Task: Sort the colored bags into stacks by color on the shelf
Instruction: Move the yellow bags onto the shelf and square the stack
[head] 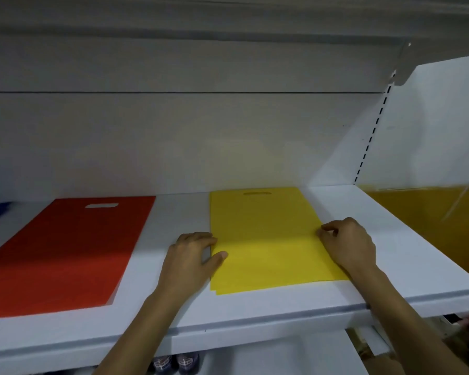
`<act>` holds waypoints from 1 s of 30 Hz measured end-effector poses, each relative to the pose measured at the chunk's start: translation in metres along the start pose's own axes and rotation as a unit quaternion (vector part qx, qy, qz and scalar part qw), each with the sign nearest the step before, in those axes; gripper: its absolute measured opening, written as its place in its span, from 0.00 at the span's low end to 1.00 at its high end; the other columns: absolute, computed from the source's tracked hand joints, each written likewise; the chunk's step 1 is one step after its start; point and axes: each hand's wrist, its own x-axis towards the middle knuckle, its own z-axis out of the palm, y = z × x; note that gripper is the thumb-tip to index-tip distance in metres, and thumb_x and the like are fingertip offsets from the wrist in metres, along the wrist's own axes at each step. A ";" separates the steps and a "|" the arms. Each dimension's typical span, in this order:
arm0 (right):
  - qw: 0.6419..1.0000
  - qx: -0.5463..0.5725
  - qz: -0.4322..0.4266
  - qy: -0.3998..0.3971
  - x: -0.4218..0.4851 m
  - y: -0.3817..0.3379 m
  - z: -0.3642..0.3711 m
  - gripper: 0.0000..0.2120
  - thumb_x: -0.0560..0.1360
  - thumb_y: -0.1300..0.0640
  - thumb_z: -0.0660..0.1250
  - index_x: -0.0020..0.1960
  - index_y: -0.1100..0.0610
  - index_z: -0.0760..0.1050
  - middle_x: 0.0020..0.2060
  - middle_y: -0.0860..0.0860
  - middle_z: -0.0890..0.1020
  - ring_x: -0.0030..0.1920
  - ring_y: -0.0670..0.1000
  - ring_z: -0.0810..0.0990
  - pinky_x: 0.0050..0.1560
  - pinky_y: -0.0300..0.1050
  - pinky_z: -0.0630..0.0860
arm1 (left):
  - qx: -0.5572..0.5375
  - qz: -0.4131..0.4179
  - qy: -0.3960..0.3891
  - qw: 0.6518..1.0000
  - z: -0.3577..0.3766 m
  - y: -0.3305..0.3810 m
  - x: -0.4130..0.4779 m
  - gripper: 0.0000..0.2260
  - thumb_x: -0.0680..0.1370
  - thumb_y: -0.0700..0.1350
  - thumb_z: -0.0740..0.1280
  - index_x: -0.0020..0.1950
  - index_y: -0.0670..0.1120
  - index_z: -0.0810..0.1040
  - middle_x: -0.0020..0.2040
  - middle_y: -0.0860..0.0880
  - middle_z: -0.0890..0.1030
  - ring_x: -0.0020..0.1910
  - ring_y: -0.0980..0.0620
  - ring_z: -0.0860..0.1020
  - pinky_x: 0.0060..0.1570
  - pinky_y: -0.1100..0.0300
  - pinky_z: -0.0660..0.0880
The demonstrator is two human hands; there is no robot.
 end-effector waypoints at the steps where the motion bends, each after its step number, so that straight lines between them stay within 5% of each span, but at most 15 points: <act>1: 1.000 -0.029 -0.010 -0.001 -0.001 -0.001 0.000 0.11 0.77 0.52 0.64 0.54 0.55 0.82 0.52 0.57 0.77 0.47 0.60 0.78 0.42 0.45 0.71 | -0.002 -0.001 0.002 1.000 0.000 0.000 0.000 0.36 0.67 0.70 0.51 0.61 0.49 0.80 0.63 0.52 0.79 0.63 0.49 0.74 0.59 0.56 0.71; 7: 0.996 -0.080 -0.027 -0.011 -0.005 -0.005 -0.001 0.13 0.79 0.53 0.61 0.56 0.57 0.81 0.51 0.57 0.76 0.47 0.61 0.78 0.41 0.47 0.70 | -0.021 -0.011 -0.001 1.000 0.000 0.001 0.001 0.36 0.68 0.69 0.55 0.66 0.47 0.76 0.63 0.49 0.79 0.62 0.47 0.74 0.59 0.54 0.72; 10: 0.997 -0.054 -0.049 0.005 -0.012 -0.015 -0.009 0.15 0.78 0.52 0.64 0.63 0.54 0.77 0.54 0.57 0.77 0.53 0.60 0.77 0.44 0.51 0.75 | -0.043 -0.026 0.005 0.999 -0.003 0.002 0.000 0.26 0.75 0.59 0.66 0.68 0.46 0.73 0.64 0.47 0.78 0.62 0.46 0.74 0.59 0.56 0.70; 14: 0.992 0.014 -0.115 0.042 -0.028 -0.052 -0.017 0.14 0.76 0.53 0.66 0.61 0.54 0.77 0.52 0.54 0.80 0.52 0.56 0.78 0.44 0.49 0.77 | -0.030 -0.016 0.043 0.998 -0.032 0.000 -0.014 0.22 0.78 0.54 0.66 0.69 0.48 0.72 0.65 0.51 0.77 0.63 0.50 0.74 0.59 0.56 0.72; 20: 0.970 0.117 -0.211 0.016 -0.092 -0.170 0.001 0.11 0.76 0.51 0.66 0.56 0.51 0.78 0.46 0.46 0.81 0.45 0.51 0.80 0.41 0.46 0.75 | 0.000 -0.092 0.166 0.982 -0.139 -0.060 -0.086 0.12 0.77 0.56 0.66 0.58 0.55 0.79 0.48 0.58 0.83 0.49 0.53 0.81 0.49 0.53 0.78; 26: 0.929 0.190 -0.309 -0.068 -0.203 -0.329 0.037 0.10 0.75 0.48 0.68 0.55 0.49 0.78 0.38 0.43 0.80 0.41 0.48 0.79 0.44 0.48 0.77 | 0.056 -0.201 0.246 0.947 -0.229 -0.173 -0.206 0.14 0.78 0.56 0.64 0.61 0.54 0.77 0.49 0.57 0.82 0.50 0.53 0.80 0.47 0.54 0.76; 30: 0.894 0.185 -0.397 -0.092 -0.288 -0.433 0.066 0.15 0.74 0.45 0.67 0.58 0.49 0.77 0.50 0.46 0.82 0.53 0.50 0.80 0.53 0.50 0.75 | 0.174 -0.245 0.266 0.916 -0.291 -0.250 -0.303 0.18 0.78 0.55 0.64 0.66 0.50 0.75 0.58 0.51 0.80 0.58 0.48 0.77 0.47 0.52 0.75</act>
